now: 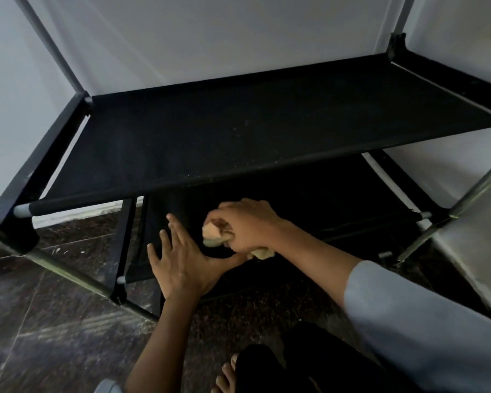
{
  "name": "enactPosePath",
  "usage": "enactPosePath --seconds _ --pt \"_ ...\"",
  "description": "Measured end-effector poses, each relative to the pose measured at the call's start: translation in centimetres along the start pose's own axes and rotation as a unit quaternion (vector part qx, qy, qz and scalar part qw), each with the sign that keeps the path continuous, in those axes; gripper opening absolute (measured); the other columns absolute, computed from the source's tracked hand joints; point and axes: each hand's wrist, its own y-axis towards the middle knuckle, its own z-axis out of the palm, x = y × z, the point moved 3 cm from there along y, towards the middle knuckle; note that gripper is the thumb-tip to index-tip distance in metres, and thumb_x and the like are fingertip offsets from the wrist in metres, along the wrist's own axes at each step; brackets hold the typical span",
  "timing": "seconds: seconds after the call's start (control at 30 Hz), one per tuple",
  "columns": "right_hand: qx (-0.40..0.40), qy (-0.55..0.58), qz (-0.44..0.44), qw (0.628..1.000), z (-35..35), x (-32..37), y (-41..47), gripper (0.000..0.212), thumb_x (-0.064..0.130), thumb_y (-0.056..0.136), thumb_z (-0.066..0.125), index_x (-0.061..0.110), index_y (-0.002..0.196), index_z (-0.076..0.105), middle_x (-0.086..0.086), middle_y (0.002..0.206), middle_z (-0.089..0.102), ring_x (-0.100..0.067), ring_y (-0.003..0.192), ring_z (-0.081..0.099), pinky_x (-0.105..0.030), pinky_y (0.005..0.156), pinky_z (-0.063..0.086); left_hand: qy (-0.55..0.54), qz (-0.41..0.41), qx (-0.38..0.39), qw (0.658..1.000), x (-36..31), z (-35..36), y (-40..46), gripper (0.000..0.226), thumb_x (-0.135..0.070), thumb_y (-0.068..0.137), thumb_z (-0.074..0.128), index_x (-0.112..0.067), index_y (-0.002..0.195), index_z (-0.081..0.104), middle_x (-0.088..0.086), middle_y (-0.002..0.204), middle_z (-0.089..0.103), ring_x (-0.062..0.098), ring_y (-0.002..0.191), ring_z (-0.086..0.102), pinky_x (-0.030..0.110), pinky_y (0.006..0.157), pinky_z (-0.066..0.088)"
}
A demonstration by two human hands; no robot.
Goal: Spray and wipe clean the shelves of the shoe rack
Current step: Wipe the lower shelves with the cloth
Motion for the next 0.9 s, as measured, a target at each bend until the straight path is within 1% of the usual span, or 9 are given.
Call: enactPosePath --seconds 0.17,0.37,0.43,0.5,0.57,0.63,0.7,0.77,0.9 --pt "0.047 0.093 0.04 0.994 -0.7 -3.4 -3.3 0.053 0.03 0.075 0.075 0.049 0.119 0.051 0.018 0.121 0.055 -0.011 0.109 0.051 -0.037 0.082 0.045 -0.002 0.005 -0.004 1.0 -0.2 0.1 -0.1 0.166 -0.108 0.019 0.016 -0.008 0.147 -0.017 0.006 0.16 0.003 0.021 0.146 0.007 0.046 0.117 0.005" --pt "-0.053 -0.043 0.01 0.998 0.6 -2.4 0.9 0.06 0.021 0.075 0.075 0.043 0.124 0.049 0.012 0.12 0.053 -0.015 0.1 0.046 -0.034 0.071 0.032 -0.001 0.011 0.003 1.0 0.0 0.1 -0.2 0.162 -0.107 0.022 0.011 -0.007 0.148 -0.015 0.008 0.159 0.003 0.023 0.146 0.005 0.047 0.117 0.003" --pt "-0.075 -0.078 0.009 0.994 0.2 -2.1 3.7 0.061 0.022 0.077 0.073 0.04 0.129 0.047 0.008 0.128 0.051 -0.023 0.109 0.05 -0.035 0.074 0.037 0.002 0.014 0.006 1.0 0.0 0.1 -0.1 0.161 -0.107 0.023 0.01 -0.007 0.147 -0.015 0.009 0.159 0.003 0.023 0.147 0.004 0.048 0.117 0.003" --pt "-0.099 -0.097 0.023 0.99 -0.6 -1.6 5.7 0.065 0.024 0.076 0.074 0.033 0.134 0.046 -0.001 0.138 0.047 -0.029 0.12 0.048 -0.04 0.085 0.043 0.0 0.017 0.009 1.0 0.1 0.2 -0.1 0.161 -0.107 0.023 0.01 -0.007 0.147 -0.015 0.009 0.159 0.003 0.023 0.147 0.004 0.048 0.116 0.002" --pt "-0.111 -0.095 0.037 0.989 -0.7 -1.2 6.5 0.063 0.025 0.075 0.075 0.027 0.132 0.049 -0.005 0.136 0.049 -0.03 0.121 0.049 -0.04 0.086 0.043 -0.001 0.016 0.01 1.0 0.1 0.2 0.0 0.162 -0.107 0.022 0.01 -0.007 0.147 -0.015 0.009 0.159 0.003 0.023 0.147 0.003 0.048 0.116 0.001" --pt "-0.071 -0.082 0.021 0.994 -0.3 -1.0 5.8 0.059 0.027 0.075 0.074 0.032 0.129 0.051 0.001 0.127 0.055 -0.026 0.114 0.053 -0.035 0.078 0.038 0.001 0.016 0.022 1.0 0.0 0.1 0.0 0.163 -0.107 0.021 0.01 -0.007 0.147 -0.016 0.008 0.159 0.001 0.023 0.147 0.002 0.048 0.116 0.0" --pt "0.009 -0.062 -0.011 0.998 0.1 -0.7 4.0 0.059 0.032 0.073 0.073 0.038 0.128 0.052 0.006 0.12 0.058 -0.021 0.108 0.056 -0.031 0.074 0.035 -0.005 0.015 0.036 0.999 0.0 0.0 0.1 0.165 -0.107 0.02 0.014 -0.007 0.147 -0.016 0.008 0.159 -0.001 0.023 0.147 0.0 0.048 0.116 0.0" --pt "0.071 -0.049 -0.024 0.996 -0.2 -1.0 1.5 0.061 0.036 0.069 0.073 0.044 0.126 0.051 0.01 0.118 0.061 -0.016 0.106 0.058 -0.03 0.073 0.039 -0.01 0.014 0.052 0.998 0.0 -0.2 0.1 0.167 -0.107 0.019 0.017 -0.007 0.148 -0.015 0.007 0.159 -0.002 0.022 0.147 -0.002 0.049 0.116 0.0" --pt "0.095 -0.063 0.052 0.992 -2.4 -5.6 -3.7 0.056 0.037 0.073 0.07 0.048 0.124 0.051 0.012 0.121 0.062 -0.015 0.11 0.058 -0.032 0.08 0.047 0.0 0.021 0.069 0.997 0.0 -0.6 -0.1 0.165 -0.108 0.021 0.017 -0.007 0.148 -0.014 0.006 0.16 -0.004 0.023 0.146 -0.005 0.052 0.115 -0.004"
